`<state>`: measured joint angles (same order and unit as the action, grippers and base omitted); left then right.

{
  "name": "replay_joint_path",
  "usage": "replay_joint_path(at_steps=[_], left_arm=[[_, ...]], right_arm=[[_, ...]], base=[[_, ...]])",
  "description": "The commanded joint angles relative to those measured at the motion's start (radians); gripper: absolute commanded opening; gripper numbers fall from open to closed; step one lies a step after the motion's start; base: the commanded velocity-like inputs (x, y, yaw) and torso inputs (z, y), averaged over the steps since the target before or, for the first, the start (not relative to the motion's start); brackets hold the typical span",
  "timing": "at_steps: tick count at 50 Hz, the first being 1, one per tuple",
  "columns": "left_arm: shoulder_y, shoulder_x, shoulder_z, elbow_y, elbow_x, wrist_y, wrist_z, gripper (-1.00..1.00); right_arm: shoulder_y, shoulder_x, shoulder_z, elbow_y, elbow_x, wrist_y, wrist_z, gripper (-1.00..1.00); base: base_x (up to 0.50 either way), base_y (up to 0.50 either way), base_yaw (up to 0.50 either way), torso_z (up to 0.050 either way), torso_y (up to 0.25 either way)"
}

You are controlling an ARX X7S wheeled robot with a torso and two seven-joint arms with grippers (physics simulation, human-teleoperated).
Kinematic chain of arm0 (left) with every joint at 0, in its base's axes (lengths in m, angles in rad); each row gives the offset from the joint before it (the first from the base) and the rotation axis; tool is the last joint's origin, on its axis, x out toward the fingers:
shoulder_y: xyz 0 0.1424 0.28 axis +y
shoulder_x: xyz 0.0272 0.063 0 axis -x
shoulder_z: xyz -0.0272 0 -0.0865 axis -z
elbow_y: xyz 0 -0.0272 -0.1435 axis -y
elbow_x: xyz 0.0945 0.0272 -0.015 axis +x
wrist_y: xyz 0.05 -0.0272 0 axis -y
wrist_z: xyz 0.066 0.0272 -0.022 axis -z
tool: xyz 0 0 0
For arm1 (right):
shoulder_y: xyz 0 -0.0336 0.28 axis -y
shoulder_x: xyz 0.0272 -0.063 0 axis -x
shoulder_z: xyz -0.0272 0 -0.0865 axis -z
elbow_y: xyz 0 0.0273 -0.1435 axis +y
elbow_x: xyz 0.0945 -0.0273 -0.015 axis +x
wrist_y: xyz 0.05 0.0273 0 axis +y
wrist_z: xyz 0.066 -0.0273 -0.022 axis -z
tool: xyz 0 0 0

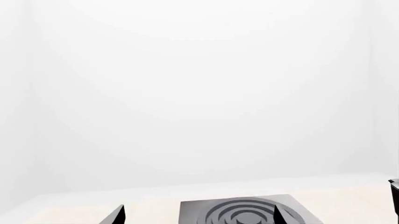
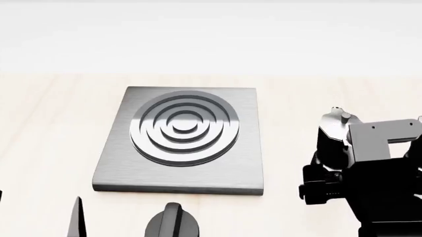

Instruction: Put both moka pots on the stove.

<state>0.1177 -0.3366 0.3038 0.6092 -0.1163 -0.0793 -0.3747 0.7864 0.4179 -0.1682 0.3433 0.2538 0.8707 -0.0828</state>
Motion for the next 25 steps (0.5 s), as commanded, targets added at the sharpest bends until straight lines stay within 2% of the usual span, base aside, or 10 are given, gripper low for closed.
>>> replay_joint_path(at_steps=[1,11,12,25], left_arm=[[-0.011,-0.001,0.004,-0.006,-0.004,-0.003,-0.001,1.0],[-0.021,-0.002,0.007,-0.015,-0.008,-0.006,-0.002,1.0],[-0.021,-0.003,0.007,-0.015,-0.009,-0.006,-0.002,1.0],[-0.03,-0.004,0.018,-0.021,-0.006,-0.013,-0.003,1.0]], right_arm=[[0.001,-0.005,-0.004,0.045,-0.005,-0.038,-0.004,1.0],[-0.001,-0.008,0.003,0.07,-0.008,-0.059,0.007,1.0],[-0.003,-0.009,0.005,0.073,-0.006,-0.064,0.007,-1.0],[-0.012,-0.006,0.002,0.037,0.0,-0.054,0.007,-1.0]], base=[[0.0,0.0,0.0,0.0,0.0],[0.0,0.0,0.0,0.0,0.0],[0.0,0.0,0.0,0.0,0.0],[0.0,0.0,0.0,0.0,0.0]])
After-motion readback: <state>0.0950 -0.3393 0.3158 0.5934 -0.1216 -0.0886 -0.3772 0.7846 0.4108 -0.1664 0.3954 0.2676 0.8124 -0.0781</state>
